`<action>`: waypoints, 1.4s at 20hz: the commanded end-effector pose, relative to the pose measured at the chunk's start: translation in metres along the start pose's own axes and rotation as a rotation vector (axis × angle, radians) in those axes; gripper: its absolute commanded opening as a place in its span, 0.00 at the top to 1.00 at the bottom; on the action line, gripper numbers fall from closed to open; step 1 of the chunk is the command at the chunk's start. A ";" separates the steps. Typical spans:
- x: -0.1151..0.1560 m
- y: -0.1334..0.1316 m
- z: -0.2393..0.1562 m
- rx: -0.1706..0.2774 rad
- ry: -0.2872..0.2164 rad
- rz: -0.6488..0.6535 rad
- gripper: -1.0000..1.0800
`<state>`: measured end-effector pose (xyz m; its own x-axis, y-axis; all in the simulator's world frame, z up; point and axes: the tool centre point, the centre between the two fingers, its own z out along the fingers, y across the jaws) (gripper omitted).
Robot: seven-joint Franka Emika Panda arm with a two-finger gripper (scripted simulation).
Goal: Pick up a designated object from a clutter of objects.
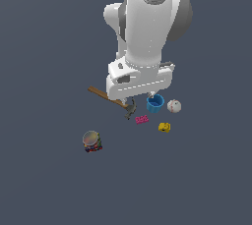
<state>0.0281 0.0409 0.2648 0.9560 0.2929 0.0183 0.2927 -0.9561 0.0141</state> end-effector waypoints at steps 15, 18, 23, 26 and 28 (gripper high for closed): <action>0.030 -0.088 0.122 -0.010 -0.021 -0.652 0.04; 0.031 -0.105 0.143 -0.003 -0.020 -0.763 0.04; 0.030 -0.129 0.169 0.009 -0.016 -0.905 0.04; 0.030 -0.139 0.179 0.015 -0.013 -0.964 0.04; 0.029 -0.144 0.185 0.018 -0.012 -0.994 0.04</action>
<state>0.0190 0.1819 0.0831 0.3010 0.9536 -0.0062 0.9536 -0.3010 0.0033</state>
